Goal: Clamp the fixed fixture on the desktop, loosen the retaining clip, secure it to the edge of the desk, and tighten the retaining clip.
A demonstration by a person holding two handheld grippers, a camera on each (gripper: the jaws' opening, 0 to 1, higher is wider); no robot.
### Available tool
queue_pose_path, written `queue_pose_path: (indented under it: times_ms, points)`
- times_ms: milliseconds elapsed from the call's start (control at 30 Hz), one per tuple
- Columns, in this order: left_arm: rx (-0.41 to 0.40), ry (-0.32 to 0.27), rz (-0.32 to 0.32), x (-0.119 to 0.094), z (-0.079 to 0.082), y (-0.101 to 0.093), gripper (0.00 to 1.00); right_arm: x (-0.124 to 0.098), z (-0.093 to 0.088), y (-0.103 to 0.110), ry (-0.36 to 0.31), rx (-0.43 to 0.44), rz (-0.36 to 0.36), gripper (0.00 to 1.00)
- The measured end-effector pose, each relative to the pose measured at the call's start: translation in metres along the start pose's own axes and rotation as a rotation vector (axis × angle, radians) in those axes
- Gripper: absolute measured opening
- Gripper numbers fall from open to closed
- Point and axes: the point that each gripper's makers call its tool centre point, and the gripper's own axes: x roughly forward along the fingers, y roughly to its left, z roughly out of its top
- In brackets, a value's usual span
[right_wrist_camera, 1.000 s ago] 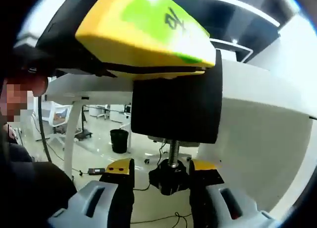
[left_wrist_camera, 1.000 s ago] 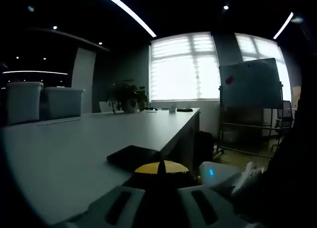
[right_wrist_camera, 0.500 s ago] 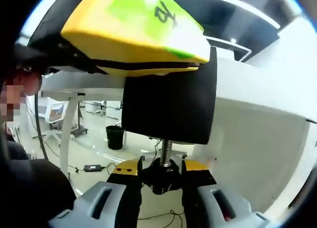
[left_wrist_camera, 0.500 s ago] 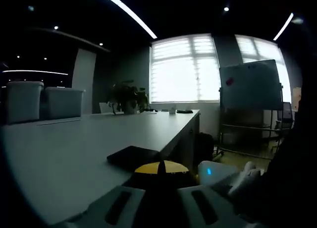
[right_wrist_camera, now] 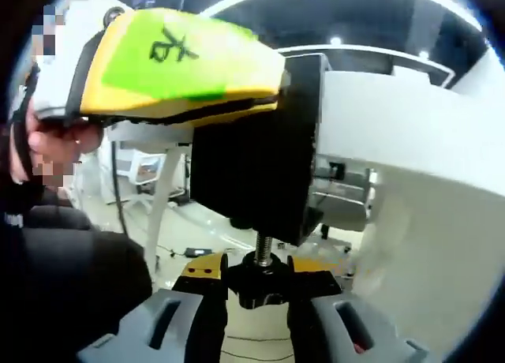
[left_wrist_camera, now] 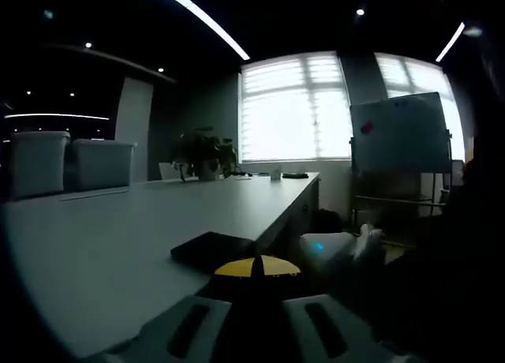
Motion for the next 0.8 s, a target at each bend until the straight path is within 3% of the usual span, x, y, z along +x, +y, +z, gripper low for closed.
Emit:
queue_pose_path:
  times_ms: [267,433,600,733,800]
  points:
    - [-0.003,0.008,0.004,0.000,0.000,0.000,0.01,0.000,0.002,0.012,-0.020,-0.056,0.231,0.26]
    - [-0.009,0.013,0.007,0.000,0.000,0.001,0.01,-0.002,0.004,0.017,-0.046,-0.139,0.298,0.26]
    - [-0.008,0.014,0.007,0.000,-0.001,0.001,0.01,-0.003,0.004,0.018,-0.038,-0.150,0.271,0.28]
    - [-0.009,0.012,0.005,0.000,-0.001,0.001,0.01,0.000,-0.002,0.012,-0.007,-0.222,0.159,0.31]
    - [-0.005,0.013,0.003,0.000,-0.001,0.001,0.01,-0.001,-0.003,0.007,0.008,-0.207,0.097,0.33]
